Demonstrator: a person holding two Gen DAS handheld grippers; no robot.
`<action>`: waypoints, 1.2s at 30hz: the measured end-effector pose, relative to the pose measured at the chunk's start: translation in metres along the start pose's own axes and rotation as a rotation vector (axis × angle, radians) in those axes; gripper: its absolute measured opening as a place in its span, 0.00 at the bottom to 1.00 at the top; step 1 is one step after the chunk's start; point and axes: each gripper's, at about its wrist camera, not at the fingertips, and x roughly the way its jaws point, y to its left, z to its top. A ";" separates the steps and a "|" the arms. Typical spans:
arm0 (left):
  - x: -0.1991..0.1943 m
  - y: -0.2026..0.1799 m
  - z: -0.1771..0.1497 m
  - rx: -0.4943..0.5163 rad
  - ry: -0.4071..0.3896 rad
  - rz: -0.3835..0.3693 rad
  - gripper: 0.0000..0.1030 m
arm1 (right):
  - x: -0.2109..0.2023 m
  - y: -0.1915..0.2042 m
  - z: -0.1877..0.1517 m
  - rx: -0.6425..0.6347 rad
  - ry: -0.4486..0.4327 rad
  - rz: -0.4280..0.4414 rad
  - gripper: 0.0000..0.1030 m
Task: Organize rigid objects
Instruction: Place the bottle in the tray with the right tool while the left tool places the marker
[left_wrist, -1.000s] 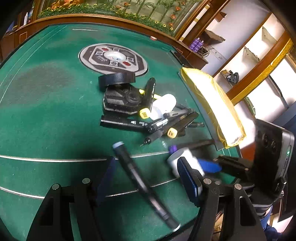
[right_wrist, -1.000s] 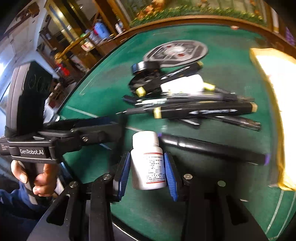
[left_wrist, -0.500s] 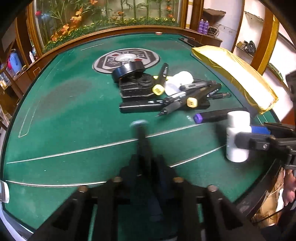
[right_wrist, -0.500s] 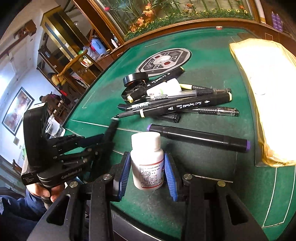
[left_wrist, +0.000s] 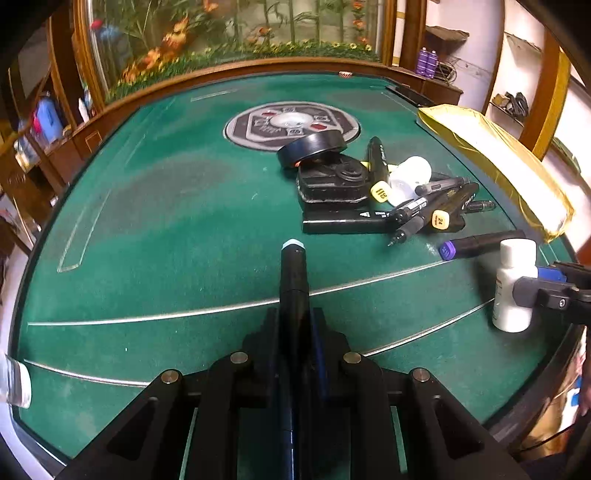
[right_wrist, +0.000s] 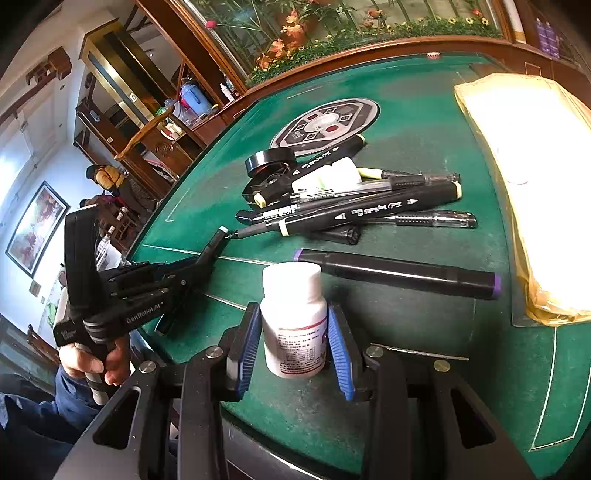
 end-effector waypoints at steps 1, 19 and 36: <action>0.000 0.000 -0.001 -0.004 -0.004 0.000 0.17 | 0.000 0.002 -0.001 -0.004 -0.001 -0.003 0.34; -0.024 -0.025 0.008 0.068 -0.147 0.084 0.16 | 0.001 0.018 -0.002 -0.020 0.005 -0.008 0.34; -0.033 -0.031 0.027 0.085 -0.203 0.110 0.16 | -0.010 0.017 0.021 -0.003 -0.020 0.045 0.34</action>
